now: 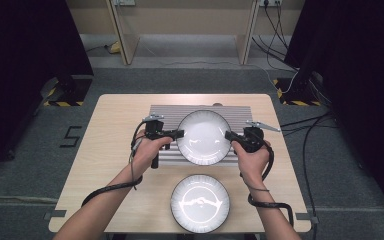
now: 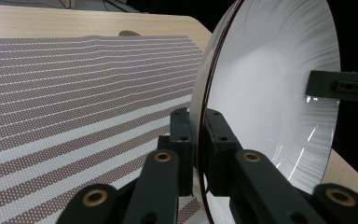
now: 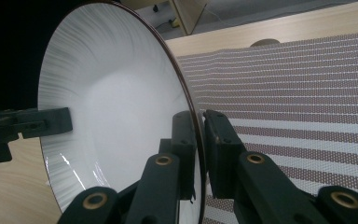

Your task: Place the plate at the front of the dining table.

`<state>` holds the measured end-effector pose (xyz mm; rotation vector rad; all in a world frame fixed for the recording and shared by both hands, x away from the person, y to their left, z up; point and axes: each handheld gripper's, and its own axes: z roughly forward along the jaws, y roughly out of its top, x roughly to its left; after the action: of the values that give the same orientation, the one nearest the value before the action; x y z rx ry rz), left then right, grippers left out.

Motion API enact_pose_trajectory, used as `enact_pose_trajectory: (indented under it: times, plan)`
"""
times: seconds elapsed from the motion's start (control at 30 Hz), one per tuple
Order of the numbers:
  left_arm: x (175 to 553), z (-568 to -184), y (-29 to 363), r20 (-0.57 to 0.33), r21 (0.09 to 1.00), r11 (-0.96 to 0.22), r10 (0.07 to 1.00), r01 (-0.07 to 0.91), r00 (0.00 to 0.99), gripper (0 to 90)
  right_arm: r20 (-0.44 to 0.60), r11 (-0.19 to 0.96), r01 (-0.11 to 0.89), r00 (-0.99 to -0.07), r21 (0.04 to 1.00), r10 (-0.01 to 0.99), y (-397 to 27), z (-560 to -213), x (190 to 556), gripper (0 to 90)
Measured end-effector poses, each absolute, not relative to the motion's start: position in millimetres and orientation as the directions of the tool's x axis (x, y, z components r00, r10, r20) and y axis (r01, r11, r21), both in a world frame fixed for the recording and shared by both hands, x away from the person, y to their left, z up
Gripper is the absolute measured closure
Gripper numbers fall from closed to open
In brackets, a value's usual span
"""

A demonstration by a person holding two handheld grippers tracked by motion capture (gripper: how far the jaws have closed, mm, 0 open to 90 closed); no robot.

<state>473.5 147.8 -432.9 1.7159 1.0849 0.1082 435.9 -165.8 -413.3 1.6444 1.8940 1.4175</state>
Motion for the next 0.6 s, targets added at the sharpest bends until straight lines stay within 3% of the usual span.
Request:
enact_pose_trajectory:
  times: [0.6]
  plan:
    - [481.5, -433.7, 147.2, -0.410, 0.794, -0.038, 0.704, 0.606, 0.580, 82.8, 0.380, -0.116, 0.614, -0.319, 0.780, 0.868, -164.5, -414.5, 443.1, 83.0]
